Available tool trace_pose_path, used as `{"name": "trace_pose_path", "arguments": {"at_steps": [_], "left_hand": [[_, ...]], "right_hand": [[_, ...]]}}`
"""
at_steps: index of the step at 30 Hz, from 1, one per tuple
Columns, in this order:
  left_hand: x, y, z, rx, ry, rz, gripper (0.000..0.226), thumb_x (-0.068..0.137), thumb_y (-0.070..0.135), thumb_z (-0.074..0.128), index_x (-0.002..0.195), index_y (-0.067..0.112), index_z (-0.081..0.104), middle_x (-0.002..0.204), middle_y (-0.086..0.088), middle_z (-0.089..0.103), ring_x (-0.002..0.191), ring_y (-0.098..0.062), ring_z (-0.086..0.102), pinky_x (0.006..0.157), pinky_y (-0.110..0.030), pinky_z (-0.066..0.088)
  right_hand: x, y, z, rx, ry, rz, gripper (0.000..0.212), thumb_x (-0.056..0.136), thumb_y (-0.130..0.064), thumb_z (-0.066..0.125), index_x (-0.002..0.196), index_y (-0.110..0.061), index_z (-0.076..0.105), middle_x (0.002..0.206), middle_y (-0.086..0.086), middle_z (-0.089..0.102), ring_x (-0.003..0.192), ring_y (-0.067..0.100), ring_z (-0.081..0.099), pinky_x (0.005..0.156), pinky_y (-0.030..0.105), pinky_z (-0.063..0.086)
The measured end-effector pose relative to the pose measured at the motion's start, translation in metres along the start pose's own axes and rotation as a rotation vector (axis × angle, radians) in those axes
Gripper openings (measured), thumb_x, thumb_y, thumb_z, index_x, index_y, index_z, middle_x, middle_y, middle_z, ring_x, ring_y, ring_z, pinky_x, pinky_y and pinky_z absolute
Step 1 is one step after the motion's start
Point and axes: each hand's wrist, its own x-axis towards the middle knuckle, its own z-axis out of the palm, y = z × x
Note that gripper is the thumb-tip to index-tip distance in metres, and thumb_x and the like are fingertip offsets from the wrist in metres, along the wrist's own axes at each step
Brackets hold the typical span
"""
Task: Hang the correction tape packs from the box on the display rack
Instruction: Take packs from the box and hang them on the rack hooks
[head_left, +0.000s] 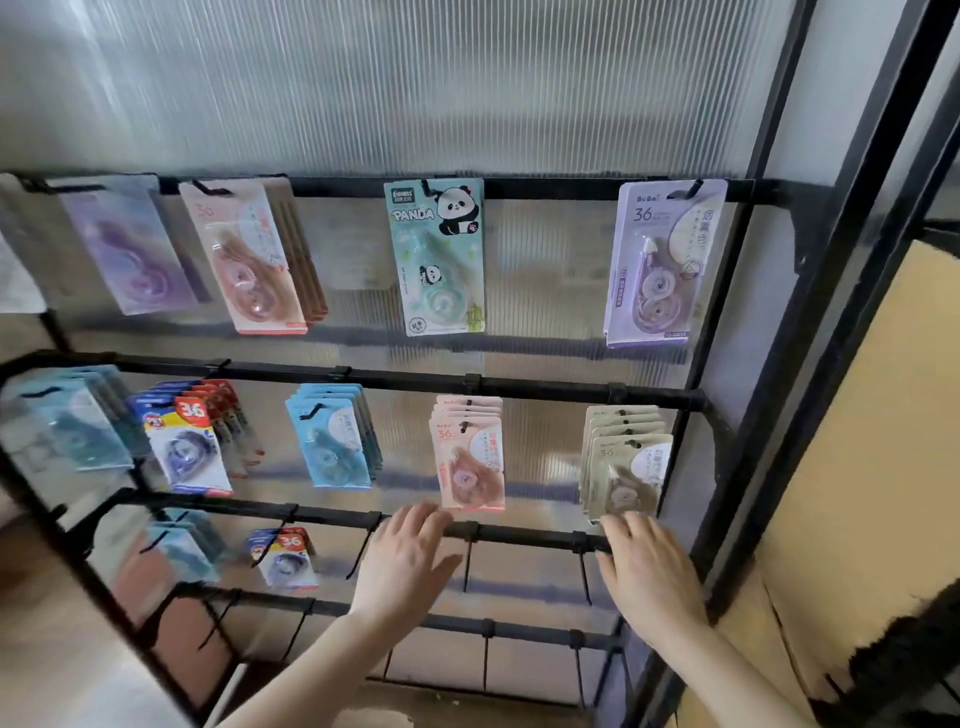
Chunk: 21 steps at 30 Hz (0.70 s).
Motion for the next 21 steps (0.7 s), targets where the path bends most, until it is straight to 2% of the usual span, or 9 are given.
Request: {"name": "trace_pose_path", "arguments": {"at_steps": [2, 5, 7, 9, 11, 13, 16, 21], "left_hand": [[-0.019, -0.016, -0.001, 0.005, -0.024, -0.049, 0.054, 0.055, 0.04, 0.089, 0.1, 0.02, 0.067, 0.103, 0.001, 0.068, 0.089, -0.02, 0.068, 0.069, -0.033, 0.057], [-0.049, -0.037, -0.004, 0.038, -0.037, -0.092, 0.065, 0.053, 0.042, 0.09, 0.107, 0.022, 0.06, 0.109, -0.002, 0.069, 0.097, -0.022, 0.068, 0.075, -0.036, 0.057], [-0.068, -0.049, -0.008, 0.071, -0.05, -0.122, 0.064, 0.059, 0.047, 0.084, 0.112, 0.024, 0.055, 0.113, -0.002, 0.069, 0.101, -0.021, 0.068, 0.079, -0.036, 0.056], [-0.086, -0.062, -0.008, 0.095, -0.092, -0.173, 0.049, 0.076, 0.054, 0.06, 0.114, 0.024, 0.062, 0.118, -0.001, 0.067, 0.108, -0.02, 0.065, 0.085, -0.036, 0.054], [-0.103, -0.076, -0.007, 0.103, -0.215, -0.241, 0.058, 0.08, 0.06, 0.038, 0.116, 0.024, 0.065, 0.124, -0.001, 0.065, 0.113, -0.019, 0.062, 0.089, -0.036, 0.053], [-0.116, -0.09, -0.007, 0.126, -0.247, -0.278, 0.063, 0.085, 0.063, 0.029, 0.117, 0.024, 0.066, 0.125, -0.002, 0.064, 0.113, -0.019, 0.063, 0.089, -0.036, 0.053], [-0.13, -0.112, -0.016, 0.116, -0.286, -0.32, 0.063, 0.079, 0.064, 0.032, 0.114, 0.025, 0.069, 0.121, -0.001, 0.067, 0.11, -0.018, 0.065, 0.086, -0.035, 0.054], [-0.155, -0.163, -0.025, 0.089, -0.325, -0.384, 0.061, 0.075, 0.063, 0.036, 0.11, 0.026, 0.071, 0.118, 0.0, 0.068, 0.109, -0.018, 0.065, 0.083, -0.036, 0.055]], "right_hand": [[0.001, -0.017, 0.006, 0.017, -0.008, -0.04, 0.04, 0.066, -0.028, 0.083, 0.101, -0.016, 0.069, 0.093, 0.004, 0.068, 0.084, 0.021, 0.066, 0.069, 0.032, 0.056], [0.002, -0.044, 0.017, 0.053, 0.028, -0.114, 0.045, 0.052, -0.025, 0.09, 0.09, -0.012, 0.071, 0.081, 0.006, 0.067, 0.072, 0.024, 0.066, 0.06, 0.034, 0.056], [0.002, -0.063, 0.025, 0.075, 0.031, -0.162, 0.046, 0.05, -0.025, 0.091, 0.089, -0.011, 0.071, 0.081, 0.006, 0.066, 0.072, 0.026, 0.066, 0.063, 0.036, 0.056], [0.002, -0.084, 0.031, 0.105, 0.015, -0.192, 0.05, 0.049, -0.027, 0.092, 0.092, -0.012, 0.072, 0.086, 0.006, 0.068, 0.077, 0.026, 0.067, 0.066, 0.037, 0.057], [0.001, -0.107, 0.032, 0.124, 0.007, -0.217, 0.053, 0.044, -0.027, 0.093, 0.091, -0.012, 0.073, 0.088, 0.007, 0.07, 0.079, 0.026, 0.069, 0.067, 0.036, 0.057], [0.002, -0.128, 0.036, 0.133, 0.0, -0.248, 0.055, 0.043, -0.027, 0.094, 0.092, -0.011, 0.073, 0.089, 0.009, 0.071, 0.08, 0.027, 0.07, 0.068, 0.037, 0.058], [0.005, -0.157, 0.046, 0.136, -0.032, -0.271, 0.055, 0.049, -0.027, 0.092, 0.097, -0.011, 0.072, 0.095, 0.011, 0.07, 0.086, 0.029, 0.069, 0.071, 0.039, 0.058], [0.006, -0.208, 0.059, 0.13, -0.061, -0.278, 0.051, 0.05, -0.025, 0.091, 0.096, -0.011, 0.071, 0.091, 0.011, 0.068, 0.08, 0.031, 0.067, 0.069, 0.041, 0.058]]}}
